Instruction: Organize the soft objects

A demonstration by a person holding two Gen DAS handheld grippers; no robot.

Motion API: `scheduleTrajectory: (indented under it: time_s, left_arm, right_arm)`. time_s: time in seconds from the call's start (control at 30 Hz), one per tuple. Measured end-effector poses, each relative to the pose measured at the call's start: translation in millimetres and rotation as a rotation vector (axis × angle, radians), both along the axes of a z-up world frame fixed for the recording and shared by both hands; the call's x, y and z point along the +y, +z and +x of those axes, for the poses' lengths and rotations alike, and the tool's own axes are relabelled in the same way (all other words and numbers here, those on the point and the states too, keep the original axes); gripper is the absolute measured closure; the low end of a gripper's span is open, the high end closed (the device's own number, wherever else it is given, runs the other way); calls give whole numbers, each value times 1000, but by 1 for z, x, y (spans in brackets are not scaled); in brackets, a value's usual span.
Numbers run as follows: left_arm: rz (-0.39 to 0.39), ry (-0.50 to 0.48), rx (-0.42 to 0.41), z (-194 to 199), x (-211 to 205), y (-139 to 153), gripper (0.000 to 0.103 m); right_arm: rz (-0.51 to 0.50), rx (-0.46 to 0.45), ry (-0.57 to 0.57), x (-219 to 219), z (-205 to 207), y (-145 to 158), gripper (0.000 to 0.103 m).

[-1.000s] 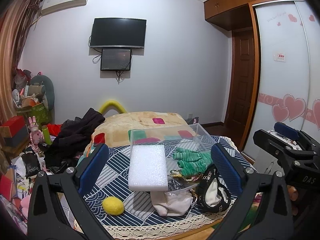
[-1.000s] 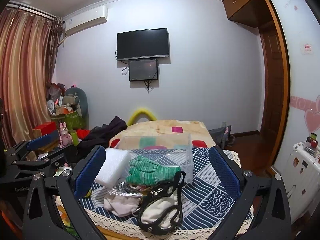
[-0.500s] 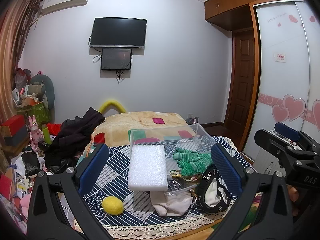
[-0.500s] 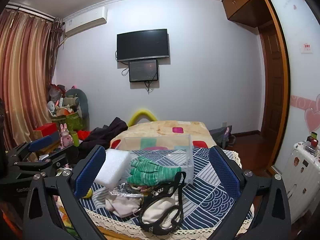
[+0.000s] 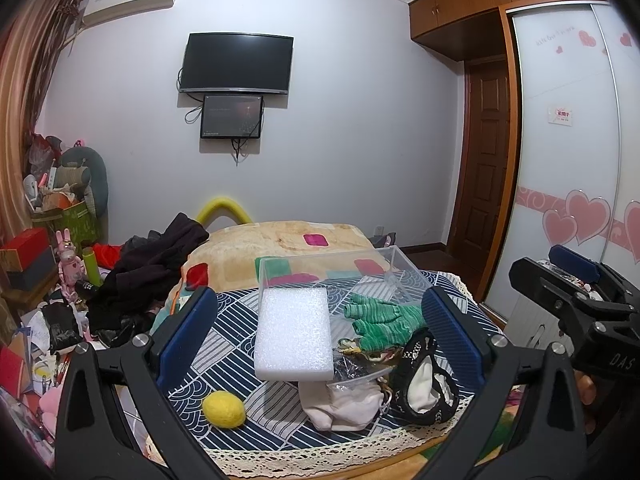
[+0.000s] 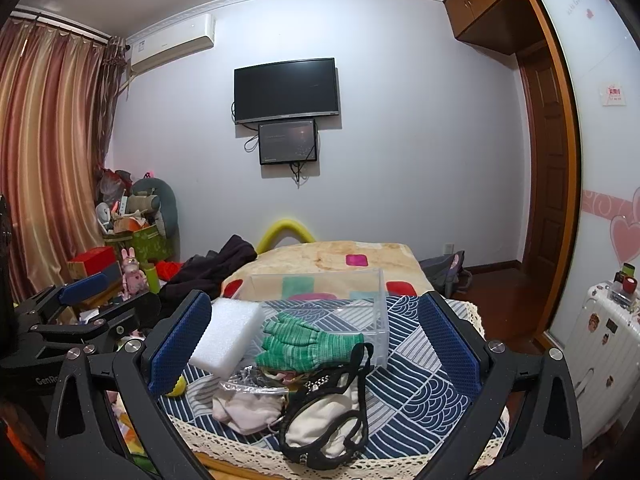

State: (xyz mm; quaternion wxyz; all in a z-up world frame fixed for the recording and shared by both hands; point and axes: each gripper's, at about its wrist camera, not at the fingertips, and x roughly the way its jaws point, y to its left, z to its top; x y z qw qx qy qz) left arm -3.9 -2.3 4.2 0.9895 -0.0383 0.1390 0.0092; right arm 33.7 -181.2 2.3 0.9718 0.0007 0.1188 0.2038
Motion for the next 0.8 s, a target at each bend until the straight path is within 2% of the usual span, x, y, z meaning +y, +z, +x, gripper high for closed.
scheduleTrajectory:
  time_s: [0.6,0.8]
  left_arm:
    - [-14,-3,11,2,3,-3,0]
    - [-14,0,39,13,6,-9,0]
  right_arm:
    - [0,7,1,1,1,-2,0]
    - [-2,33,-5,0,10,-10,0]
